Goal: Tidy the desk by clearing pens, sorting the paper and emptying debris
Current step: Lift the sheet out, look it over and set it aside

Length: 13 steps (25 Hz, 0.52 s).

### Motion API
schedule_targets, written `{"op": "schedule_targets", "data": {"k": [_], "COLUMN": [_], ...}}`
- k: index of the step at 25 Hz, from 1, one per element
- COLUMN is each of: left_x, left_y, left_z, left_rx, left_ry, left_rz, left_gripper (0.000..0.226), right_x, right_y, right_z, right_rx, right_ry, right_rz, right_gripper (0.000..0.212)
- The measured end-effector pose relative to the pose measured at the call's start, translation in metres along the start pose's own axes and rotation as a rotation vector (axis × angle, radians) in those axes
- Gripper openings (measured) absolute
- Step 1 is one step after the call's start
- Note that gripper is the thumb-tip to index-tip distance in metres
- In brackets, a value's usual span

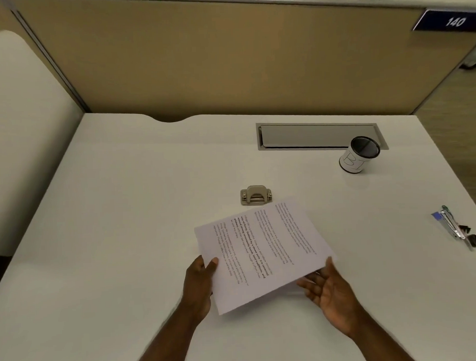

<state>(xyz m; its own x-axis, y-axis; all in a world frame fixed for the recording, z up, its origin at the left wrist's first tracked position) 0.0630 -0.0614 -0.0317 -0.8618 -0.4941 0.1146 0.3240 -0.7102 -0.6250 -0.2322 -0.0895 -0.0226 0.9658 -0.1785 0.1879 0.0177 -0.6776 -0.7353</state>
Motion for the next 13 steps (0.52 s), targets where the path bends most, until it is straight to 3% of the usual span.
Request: {"op": "schedule_targets", "data": {"k": [4, 6, 8, 13], "left_x": [0.036, 0.052, 0.062, 0.046], "left_y": [-0.026, -0.038, -0.044, -0.046], "left_z": [-0.014, -0.023, -0.028, 0.005], "left_rx": [-0.039, -0.066, -0.073, 0.082], "left_ry": [-0.118, -0.161, -0.154, -0.021], "left_rz": [0.003, -0.002, -0.001, 0.254], "left_gripper": [0.025, 0.028, 0.030, 0.035], "right_x": [0.031, 0.031, 0.025, 0.009], "right_y": [-0.011, -0.011, -0.005, 0.006], "right_z": [-0.001, -0.020, -0.048, -0.114], "right_rx": [-0.167, -0.261, -0.362, -0.529], "right_ry": [-0.093, -0.072, -0.152, -0.422], "right_rz": [-0.068, -0.028, 0.000, -0.082], "right_gripper": [0.063, 0.041, 0.035, 0.029]}}
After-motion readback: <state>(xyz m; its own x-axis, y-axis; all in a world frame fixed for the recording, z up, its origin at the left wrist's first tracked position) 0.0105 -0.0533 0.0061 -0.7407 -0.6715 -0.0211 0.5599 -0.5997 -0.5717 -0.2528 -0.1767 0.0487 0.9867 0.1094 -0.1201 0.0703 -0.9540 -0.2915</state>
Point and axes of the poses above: each hand's wrist, its own y-axis towards the middle knuckle, its own x-axis out of the palm, z = x × y, the point moved 9 cm from there along y, towards the middle knuckle, and after that the axes turned 5 degrees about z, right-handed, at the moved point
